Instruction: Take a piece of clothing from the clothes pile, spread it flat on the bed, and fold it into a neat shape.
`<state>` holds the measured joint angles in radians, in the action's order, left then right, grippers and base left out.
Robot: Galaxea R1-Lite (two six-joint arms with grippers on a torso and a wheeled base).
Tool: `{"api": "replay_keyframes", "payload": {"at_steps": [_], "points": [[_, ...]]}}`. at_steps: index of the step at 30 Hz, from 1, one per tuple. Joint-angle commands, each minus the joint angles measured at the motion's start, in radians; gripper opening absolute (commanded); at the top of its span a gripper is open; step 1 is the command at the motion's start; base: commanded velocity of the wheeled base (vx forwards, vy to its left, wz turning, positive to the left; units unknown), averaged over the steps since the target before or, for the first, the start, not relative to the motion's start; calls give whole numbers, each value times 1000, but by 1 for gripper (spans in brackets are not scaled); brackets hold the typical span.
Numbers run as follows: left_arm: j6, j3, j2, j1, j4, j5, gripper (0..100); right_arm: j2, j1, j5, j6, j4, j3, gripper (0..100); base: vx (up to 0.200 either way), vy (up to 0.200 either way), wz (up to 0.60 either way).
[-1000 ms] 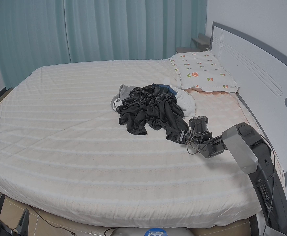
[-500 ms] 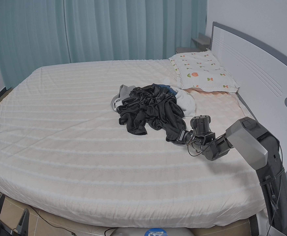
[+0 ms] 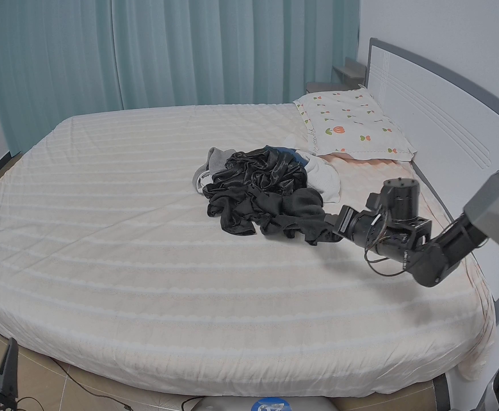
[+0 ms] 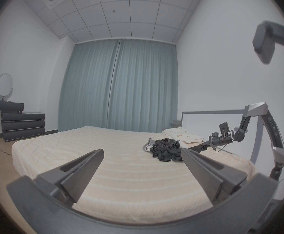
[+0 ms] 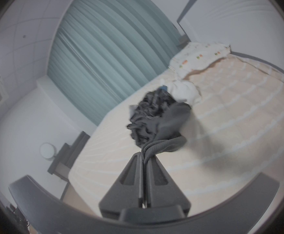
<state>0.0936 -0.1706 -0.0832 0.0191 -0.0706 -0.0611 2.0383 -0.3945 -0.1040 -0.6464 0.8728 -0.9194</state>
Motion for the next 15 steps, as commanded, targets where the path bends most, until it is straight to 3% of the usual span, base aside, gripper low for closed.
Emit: {"api": "replay_keyframes", "payload": {"at_steps": [1,4,8,13,15], "points": [[35,-95,-254,16,2,-74,100,-440,-93,-60,-30,15,201,0,0,0,0],[35,-101,-356,25,-24,-180,100,-510,-138,-62,-30,-28,231,0,0,0,0],[1,-98,-506,50,-66,-255,100,-558,-172,-60,-32,-34,270,0,0,0,0],[-38,-99,-685,165,-103,-256,100,-616,-192,-62,-32,-38,301,0,0,0,0],[-40,-101,-793,255,-150,-250,100,-649,-205,-62,-30,-44,323,0,0,0,0]]}}
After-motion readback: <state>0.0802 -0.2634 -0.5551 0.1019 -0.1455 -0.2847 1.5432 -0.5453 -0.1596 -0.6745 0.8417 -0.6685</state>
